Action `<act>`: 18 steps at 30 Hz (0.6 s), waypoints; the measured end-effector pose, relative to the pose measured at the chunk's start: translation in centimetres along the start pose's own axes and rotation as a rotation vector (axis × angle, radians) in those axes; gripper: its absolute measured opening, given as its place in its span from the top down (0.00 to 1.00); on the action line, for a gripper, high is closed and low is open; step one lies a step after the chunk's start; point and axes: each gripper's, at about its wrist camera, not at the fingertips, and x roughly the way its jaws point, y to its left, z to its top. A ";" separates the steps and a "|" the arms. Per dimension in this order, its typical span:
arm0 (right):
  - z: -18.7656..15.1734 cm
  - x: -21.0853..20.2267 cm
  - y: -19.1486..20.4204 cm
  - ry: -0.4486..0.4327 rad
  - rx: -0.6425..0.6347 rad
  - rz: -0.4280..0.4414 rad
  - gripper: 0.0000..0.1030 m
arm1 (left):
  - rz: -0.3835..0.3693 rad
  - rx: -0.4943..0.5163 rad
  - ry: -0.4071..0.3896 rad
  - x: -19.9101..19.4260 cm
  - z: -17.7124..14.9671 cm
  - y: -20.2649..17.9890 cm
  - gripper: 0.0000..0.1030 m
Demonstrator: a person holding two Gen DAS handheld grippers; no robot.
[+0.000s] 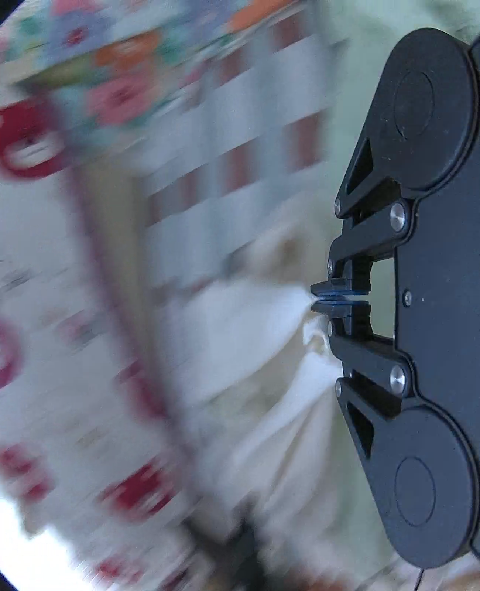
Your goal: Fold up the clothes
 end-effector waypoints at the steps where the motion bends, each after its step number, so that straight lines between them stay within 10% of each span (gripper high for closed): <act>1: -0.2 1.0 -0.2 0.038 0.011 -0.049 0.97 | 0.003 0.017 0.000 0.2 0.1 -0.4 0.47; 7: 1.7 1.0 3.3 -0.067 -0.156 -0.190 0.90 | 0.019 0.148 0.002 2.6 0.9 -3.8 0.34; 10: 2.7 1.0 6.0 -0.129 -0.262 -0.096 0.90 | 0.104 0.190 0.028 5.5 1.4 -5.0 0.31; 13: 3.0 1.9 8.8 -0.195 -0.385 -0.007 0.66 | 0.227 0.209 0.057 8.0 1.6 -5.8 0.31; 18: 2.6 5.6 13.5 -0.244 -0.647 -0.027 0.52 | 0.200 0.114 0.147 9.1 1.0 -3.9 0.28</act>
